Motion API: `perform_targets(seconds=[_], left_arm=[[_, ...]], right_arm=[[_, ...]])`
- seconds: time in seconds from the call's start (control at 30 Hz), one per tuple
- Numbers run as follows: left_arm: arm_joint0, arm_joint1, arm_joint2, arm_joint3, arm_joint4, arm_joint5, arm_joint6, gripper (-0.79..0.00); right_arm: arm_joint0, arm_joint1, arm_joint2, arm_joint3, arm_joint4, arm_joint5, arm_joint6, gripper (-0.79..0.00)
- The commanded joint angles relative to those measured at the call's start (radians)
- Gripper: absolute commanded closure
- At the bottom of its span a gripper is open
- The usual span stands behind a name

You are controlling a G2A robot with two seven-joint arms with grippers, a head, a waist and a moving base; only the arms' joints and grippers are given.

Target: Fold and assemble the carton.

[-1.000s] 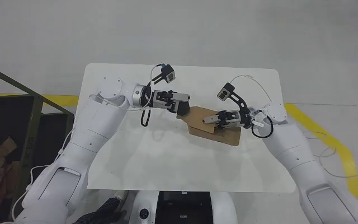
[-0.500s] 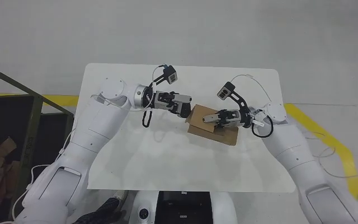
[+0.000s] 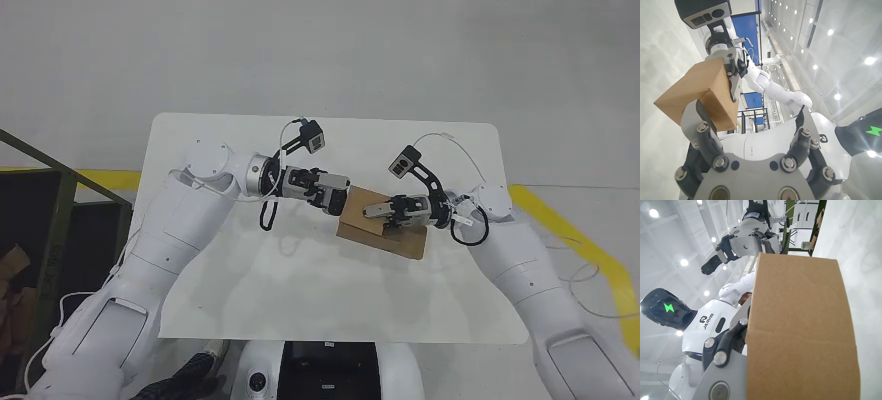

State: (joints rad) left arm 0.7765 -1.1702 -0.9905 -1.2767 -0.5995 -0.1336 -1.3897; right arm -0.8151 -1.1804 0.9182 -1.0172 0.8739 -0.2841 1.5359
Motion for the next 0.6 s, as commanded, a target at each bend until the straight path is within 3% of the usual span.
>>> perform_targets(seconds=[0.0,0.57], left_arm=[[-0.004,-0.001,0.003,0.002,-0.001,0.000,0.001,-0.785],[-0.019,-0.010,0.018,0.013,-0.014,-0.011,0.004,-0.785]], right_arm=[[-0.001,-0.001,0.001,0.001,0.001,0.000,0.000,0.000],[0.001,-0.012,-0.010,0.010,0.014,0.003,0.000,0.000]])
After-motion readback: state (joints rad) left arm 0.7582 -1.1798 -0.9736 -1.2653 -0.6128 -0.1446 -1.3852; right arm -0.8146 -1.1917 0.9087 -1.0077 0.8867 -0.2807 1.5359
